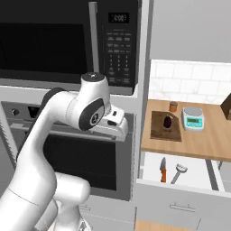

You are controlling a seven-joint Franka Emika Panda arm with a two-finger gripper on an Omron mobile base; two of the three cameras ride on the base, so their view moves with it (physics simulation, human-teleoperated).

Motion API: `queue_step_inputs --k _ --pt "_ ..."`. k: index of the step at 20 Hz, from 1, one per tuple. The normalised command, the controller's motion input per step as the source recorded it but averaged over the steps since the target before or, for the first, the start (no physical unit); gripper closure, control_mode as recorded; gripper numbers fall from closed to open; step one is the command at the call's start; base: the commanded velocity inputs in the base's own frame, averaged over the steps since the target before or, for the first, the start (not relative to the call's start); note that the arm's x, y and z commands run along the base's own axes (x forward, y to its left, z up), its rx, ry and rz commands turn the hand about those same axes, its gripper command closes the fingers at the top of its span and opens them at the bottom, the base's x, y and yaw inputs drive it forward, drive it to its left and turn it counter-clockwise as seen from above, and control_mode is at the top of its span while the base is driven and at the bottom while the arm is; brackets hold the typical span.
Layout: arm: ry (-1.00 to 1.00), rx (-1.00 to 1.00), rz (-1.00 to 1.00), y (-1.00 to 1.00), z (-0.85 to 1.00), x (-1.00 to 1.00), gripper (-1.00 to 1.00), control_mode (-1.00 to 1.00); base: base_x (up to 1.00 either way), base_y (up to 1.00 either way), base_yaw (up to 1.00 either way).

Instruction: Place the appropriate cutting tool for cutting the eggplant skin on the cutting board.

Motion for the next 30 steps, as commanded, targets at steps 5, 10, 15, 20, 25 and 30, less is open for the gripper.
queue_step_inputs --k 5,10,15,20,25,30 --pt "0.06 0.02 -0.11 -1.0 -0.38 0.02 -1.0 -1.0 0.0 0.0 0.0" --pt "0.02 0.0 -0.01 -1.0 -0.46 0.05 -1.0 -1.0 0.0 0.0 0.0" --pt "0.0 0.0 0.01 -0.99 -0.56 0.23 -1.0 -1.0 0.0 0.0 0.0" --pt "0.0 0.0 0.03 -1.0 -0.6 0.43 -1.0 -1.0 0.0 0.0 0.0" --pt "0.08 0.03 0.0 -0.56 -0.55 0.8 -1.0 -1.0 0.0 0.0 0.0" --pt "0.03 0.06 0.0 -0.32 -0.61 0.73 -1.0 -1.0 0.0 0.0 0.0"
